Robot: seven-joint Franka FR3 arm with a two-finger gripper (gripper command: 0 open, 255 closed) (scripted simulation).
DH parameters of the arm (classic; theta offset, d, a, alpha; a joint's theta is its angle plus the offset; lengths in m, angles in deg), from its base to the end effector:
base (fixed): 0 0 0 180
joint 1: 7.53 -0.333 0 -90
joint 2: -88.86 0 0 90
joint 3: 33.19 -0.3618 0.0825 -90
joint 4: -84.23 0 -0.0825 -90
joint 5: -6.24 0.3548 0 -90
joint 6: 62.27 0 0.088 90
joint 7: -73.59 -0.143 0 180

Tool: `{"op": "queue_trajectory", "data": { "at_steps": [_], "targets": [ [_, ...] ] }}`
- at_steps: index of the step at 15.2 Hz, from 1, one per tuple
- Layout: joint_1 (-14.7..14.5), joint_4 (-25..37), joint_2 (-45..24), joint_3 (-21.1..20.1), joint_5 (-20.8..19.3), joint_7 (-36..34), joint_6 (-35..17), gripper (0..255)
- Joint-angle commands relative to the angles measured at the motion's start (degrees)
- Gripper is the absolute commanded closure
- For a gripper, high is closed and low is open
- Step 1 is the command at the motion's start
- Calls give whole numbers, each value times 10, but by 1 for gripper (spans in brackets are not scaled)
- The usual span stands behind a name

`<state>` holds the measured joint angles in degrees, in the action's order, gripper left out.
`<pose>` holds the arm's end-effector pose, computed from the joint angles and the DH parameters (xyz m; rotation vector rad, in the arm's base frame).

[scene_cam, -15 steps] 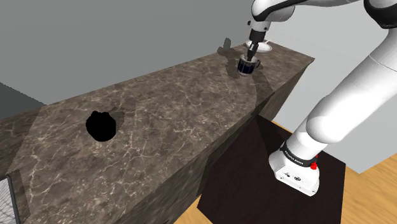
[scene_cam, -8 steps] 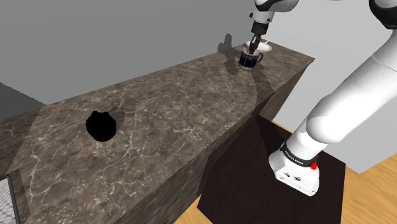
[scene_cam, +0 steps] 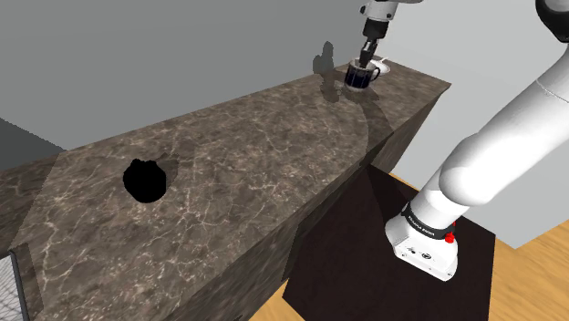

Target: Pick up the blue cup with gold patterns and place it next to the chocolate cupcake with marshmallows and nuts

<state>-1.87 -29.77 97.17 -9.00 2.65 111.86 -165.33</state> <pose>0.4053 -0.2527 0.5330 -3.0984 -0.2617 0.0760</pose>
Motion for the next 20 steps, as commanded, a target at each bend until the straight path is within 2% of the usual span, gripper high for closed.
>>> {"op": "queue_trajectory", "data": {
  "at_steps": [1, 10, 20],
  "targets": [
    [-8, -12, 14, -13, -3, -23, 2, 255],
    [-58, -72, 70, -96, 5, -155, -1, 255],
    [-116, -79, 71, -187, 37, -293, -5, 255]
  ]
}}
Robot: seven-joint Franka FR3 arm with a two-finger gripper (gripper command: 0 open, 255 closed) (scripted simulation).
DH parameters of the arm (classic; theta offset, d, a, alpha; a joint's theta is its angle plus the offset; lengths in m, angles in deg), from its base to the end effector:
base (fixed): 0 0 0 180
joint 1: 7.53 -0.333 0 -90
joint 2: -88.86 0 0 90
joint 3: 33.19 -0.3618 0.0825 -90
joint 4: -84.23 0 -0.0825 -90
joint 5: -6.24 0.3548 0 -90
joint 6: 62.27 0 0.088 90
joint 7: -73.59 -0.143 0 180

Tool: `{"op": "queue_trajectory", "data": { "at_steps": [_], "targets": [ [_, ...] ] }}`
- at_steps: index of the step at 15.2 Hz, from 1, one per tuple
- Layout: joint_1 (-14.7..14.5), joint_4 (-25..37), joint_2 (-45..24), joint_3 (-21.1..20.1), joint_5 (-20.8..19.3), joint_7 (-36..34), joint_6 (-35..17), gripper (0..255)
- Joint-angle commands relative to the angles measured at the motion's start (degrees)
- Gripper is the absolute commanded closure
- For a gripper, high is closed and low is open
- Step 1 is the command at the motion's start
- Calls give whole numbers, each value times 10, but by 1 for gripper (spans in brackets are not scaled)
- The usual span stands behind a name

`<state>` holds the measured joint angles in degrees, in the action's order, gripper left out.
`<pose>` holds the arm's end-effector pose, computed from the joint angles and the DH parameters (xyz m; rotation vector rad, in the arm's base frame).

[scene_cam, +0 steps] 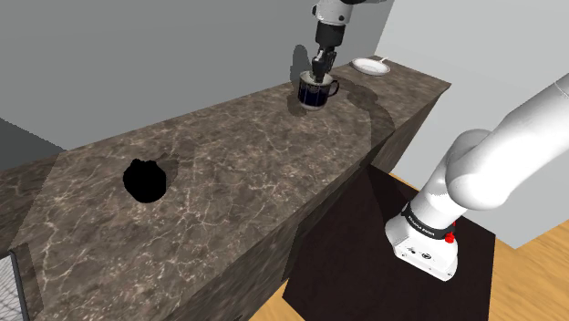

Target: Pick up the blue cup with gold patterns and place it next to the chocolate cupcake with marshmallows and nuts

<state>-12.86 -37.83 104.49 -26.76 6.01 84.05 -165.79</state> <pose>0.4264 -0.0130 0.5343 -3.0982 -0.2629 0.0771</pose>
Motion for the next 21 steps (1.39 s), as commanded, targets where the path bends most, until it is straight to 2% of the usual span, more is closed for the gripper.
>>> {"op": "queue_trajectory", "data": {
  "at_steps": [1, 11, 21],
  "targets": [
    [-12, 5, -5, -18, 7, -28, -1, 255],
    [-70, 69, -68, -100, 32, -159, -4, 255],
    [-128, 200, -182, -168, 26, -288, 8, 255]
  ]
}}
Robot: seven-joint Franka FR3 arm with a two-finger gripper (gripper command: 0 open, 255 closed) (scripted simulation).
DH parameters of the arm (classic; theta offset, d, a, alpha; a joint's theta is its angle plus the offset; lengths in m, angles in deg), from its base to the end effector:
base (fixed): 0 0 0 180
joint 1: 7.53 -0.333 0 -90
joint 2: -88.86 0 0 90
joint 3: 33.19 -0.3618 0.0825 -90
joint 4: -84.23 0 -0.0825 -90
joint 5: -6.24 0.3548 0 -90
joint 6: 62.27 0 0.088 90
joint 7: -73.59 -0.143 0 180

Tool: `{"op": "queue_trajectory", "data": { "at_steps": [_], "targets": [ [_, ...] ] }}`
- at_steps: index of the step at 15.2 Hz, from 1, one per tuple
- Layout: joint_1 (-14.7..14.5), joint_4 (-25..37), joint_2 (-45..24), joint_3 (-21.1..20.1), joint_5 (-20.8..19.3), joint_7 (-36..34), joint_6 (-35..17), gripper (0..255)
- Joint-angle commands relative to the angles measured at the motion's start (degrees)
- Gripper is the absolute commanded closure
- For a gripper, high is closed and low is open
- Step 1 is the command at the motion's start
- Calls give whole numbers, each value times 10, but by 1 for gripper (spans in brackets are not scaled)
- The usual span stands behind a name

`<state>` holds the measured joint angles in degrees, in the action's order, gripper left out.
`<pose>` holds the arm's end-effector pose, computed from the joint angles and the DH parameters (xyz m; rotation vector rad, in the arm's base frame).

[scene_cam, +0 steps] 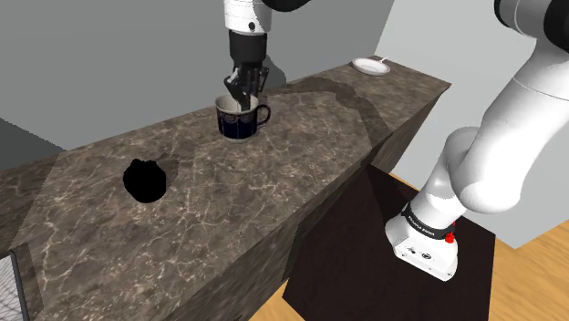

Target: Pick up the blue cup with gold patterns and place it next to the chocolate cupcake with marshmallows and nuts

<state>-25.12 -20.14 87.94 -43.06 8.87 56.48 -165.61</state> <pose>0.4728 0.2512 0.5338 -3.0986 -0.2630 0.0765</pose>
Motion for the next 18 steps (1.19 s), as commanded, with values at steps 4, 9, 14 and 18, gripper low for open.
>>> {"op": "queue_trajectory", "data": {
  "at_steps": [4, 9, 14, 18],
  "targets": [
    [-32, 99, -77, -27, -15, -63, 21, 255],
    [-74, 219, -166, -45, -39, -122, 51, 255],
    [-88, 232, -198, -48, -47, -139, 34, 255],
    [-87, 202, -198, -48, -47, -138, 3, 255]
  ]
}}
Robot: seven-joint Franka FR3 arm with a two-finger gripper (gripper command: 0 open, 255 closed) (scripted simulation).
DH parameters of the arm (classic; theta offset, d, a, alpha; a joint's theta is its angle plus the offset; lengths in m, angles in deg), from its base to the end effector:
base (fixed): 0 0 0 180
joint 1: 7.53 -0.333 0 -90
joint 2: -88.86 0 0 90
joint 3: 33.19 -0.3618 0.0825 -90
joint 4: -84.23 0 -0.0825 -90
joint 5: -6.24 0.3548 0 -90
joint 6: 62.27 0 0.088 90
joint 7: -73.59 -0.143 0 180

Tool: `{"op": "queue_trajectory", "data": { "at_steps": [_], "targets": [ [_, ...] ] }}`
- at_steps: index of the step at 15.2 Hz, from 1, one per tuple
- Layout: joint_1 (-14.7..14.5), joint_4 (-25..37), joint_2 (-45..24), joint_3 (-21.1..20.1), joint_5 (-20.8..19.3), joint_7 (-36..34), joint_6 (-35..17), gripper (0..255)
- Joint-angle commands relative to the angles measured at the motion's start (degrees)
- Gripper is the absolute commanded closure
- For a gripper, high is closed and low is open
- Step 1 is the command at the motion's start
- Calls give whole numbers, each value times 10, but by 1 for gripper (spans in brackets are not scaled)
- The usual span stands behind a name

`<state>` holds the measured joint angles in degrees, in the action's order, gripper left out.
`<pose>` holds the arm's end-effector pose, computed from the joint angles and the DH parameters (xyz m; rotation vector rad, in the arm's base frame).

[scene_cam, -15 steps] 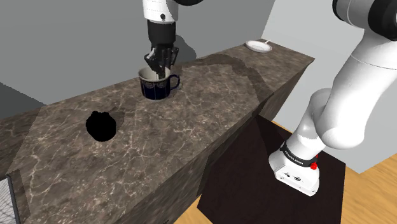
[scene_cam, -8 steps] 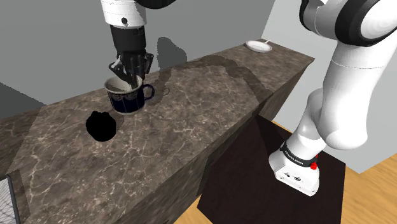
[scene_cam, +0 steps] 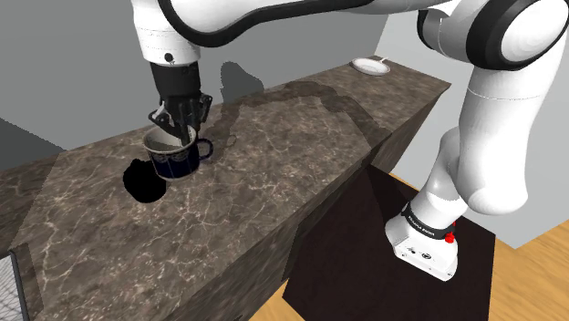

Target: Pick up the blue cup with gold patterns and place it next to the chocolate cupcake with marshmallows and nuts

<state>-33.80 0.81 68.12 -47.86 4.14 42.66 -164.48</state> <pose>0.5107 0.4040 0.4955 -3.0989 -0.2609 0.0777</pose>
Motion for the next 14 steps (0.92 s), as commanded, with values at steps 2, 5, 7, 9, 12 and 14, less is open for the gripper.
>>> {"op": "queue_trajectory", "data": {
  "at_steps": [2, 5, 7, 9, 12, 14],
  "targets": [
    [0, -21, -1, 0, 0, 0, -23, 255],
    [1, -40, -4, 1, -1, 0, -45, 255],
    [1, -52, -6, 1, -2, 0, -59, 255],
    [1, -63, -9, 2, -3, 0, -73, 255],
    [1, -79, -15, 2, -4, 0, -94, 255],
    [1, -89, -19, 3, -5, 0, -107, 255]
  ]
}}
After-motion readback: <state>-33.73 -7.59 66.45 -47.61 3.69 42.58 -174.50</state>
